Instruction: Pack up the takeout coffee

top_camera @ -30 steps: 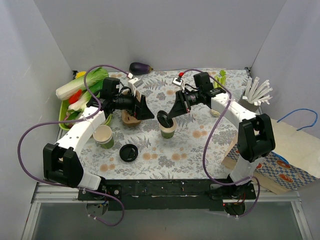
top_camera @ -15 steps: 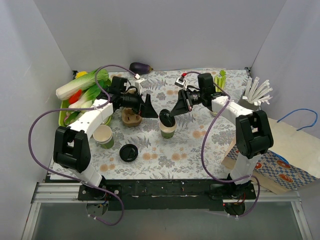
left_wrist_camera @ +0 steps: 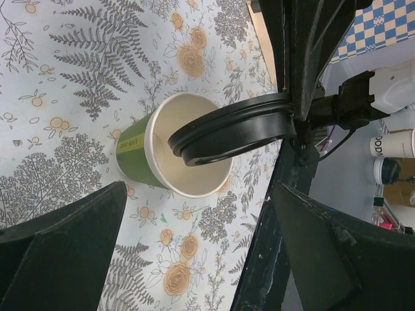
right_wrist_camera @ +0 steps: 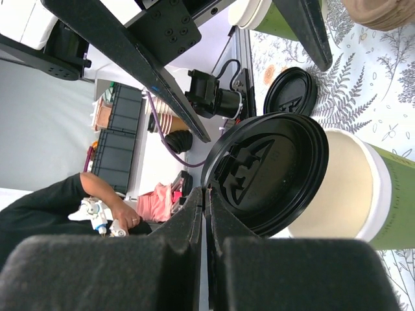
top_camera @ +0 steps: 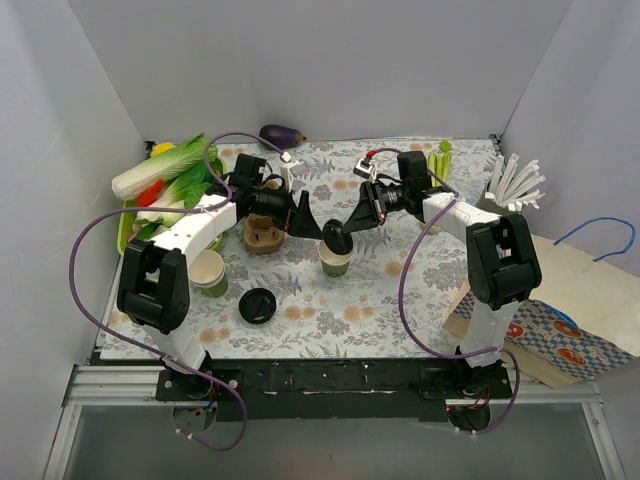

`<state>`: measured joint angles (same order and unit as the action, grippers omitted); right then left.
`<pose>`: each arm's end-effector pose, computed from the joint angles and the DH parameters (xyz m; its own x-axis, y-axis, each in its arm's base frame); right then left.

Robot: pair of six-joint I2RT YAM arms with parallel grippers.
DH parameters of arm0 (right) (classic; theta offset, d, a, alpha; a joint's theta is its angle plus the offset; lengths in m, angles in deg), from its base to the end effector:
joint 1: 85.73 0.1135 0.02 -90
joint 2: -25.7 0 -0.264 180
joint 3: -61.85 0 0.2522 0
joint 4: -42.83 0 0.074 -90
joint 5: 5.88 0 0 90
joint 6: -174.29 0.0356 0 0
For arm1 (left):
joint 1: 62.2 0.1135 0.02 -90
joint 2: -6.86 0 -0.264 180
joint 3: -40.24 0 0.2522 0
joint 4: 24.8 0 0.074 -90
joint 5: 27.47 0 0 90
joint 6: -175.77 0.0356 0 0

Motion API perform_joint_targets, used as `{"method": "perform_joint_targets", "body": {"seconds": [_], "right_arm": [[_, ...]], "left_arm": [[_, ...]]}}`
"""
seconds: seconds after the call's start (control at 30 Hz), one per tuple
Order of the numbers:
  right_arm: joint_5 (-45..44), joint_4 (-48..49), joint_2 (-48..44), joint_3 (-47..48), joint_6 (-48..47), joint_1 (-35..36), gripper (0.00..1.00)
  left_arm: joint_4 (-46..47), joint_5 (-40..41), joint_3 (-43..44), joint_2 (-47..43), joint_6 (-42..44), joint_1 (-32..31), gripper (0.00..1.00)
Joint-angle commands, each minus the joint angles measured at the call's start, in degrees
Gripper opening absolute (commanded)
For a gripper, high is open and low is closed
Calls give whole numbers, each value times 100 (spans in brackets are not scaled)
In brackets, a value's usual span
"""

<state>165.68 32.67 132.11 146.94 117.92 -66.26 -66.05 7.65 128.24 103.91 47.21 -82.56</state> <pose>0.3626 0.1656 0.2337 -0.8775 -0.2240 -0.4240 -0.4303 -0.0225 0.9024 0.3291 -0.1532 0.2631 -0.9941 -0.0136 -0.1072 0.0899 0.4465 -0.8903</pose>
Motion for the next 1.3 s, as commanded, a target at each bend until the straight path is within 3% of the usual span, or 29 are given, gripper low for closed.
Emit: {"method": "perform_joint_targets", "body": {"seconds": [0.0, 1.27], "right_arm": [[44, -16, 38, -22, -260, -74, 1], [-492, -1142, 20, 56, -1288, -197, 13]], "left_arm": [[261, -94, 240, 33, 33, -91, 98], [604, 187, 144, 217, 60, -223, 93]]}}
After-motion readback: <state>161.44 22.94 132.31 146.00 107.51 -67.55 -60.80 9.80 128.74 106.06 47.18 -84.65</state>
